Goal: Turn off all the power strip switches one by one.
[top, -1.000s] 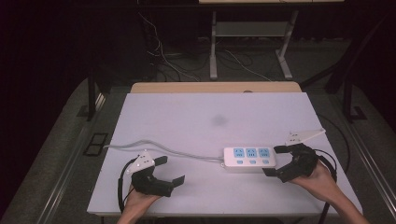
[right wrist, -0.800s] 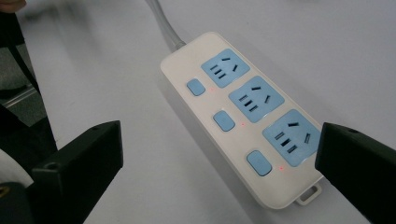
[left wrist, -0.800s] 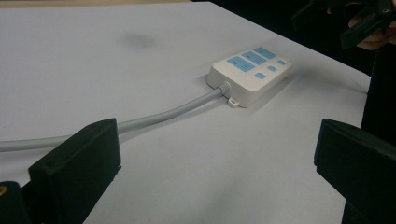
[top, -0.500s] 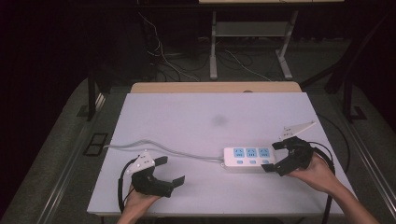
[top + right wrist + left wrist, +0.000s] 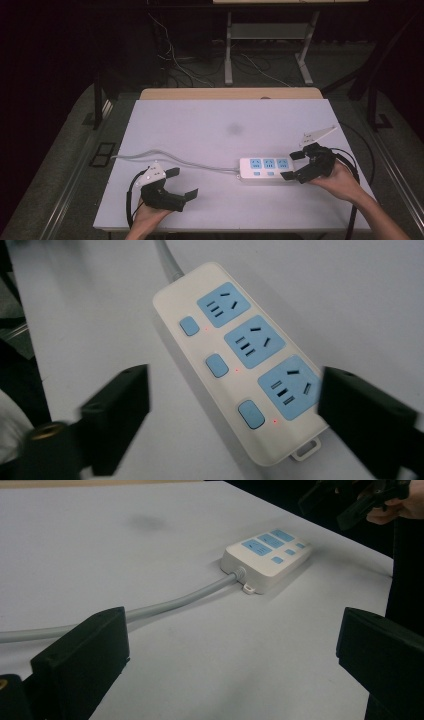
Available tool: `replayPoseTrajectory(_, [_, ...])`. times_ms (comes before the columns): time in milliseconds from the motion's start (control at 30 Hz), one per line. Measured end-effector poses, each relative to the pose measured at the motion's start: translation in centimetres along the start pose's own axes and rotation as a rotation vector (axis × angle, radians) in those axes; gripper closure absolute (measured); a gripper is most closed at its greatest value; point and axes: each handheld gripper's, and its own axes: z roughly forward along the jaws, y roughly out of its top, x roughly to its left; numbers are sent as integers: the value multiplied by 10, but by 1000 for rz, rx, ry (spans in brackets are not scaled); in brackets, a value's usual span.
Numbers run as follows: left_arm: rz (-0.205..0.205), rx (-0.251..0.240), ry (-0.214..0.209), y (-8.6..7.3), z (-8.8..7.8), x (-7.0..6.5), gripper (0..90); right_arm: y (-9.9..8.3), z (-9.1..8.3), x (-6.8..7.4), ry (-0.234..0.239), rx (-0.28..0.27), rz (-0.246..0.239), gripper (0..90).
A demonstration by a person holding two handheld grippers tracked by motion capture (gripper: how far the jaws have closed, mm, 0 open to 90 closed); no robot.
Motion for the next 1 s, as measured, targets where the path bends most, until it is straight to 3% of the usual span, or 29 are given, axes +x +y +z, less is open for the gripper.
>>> replayPoseTrajectory(67, [0,-1,0,0,0,0,0,0,-1,-2,9,0,-5,273])
replayPoseTrajectory(100, [1,-1,1,0,0,0,0,-1,-1,-4,25,9,-9,355])
replayPoseTrajectory(500, [3,-3,3,0,-1,1,0,-2,7,-10,64,93,-1,594])
replayPoseTrajectory(533, [2,-5,4,0,-1,1,0,-2,8,-10,70,103,5,627])
replayPoseTrajectory(567, [4,-5,3,0,-1,1,0,-2,9,-10,81,111,7,716])
replayPoseTrajectory(633, [3,-7,4,0,-1,1,0,-2,10,-10,80,109,12,734])
replayPoseTrajectory(800, [4,-7,4,0,-1,1,0,-2,12,-11,59,106,24,897])
replayPoseTrajectory(1000, [4,-6,6,-1,-1,1,0,-4,18,-15,40,114,42,900])
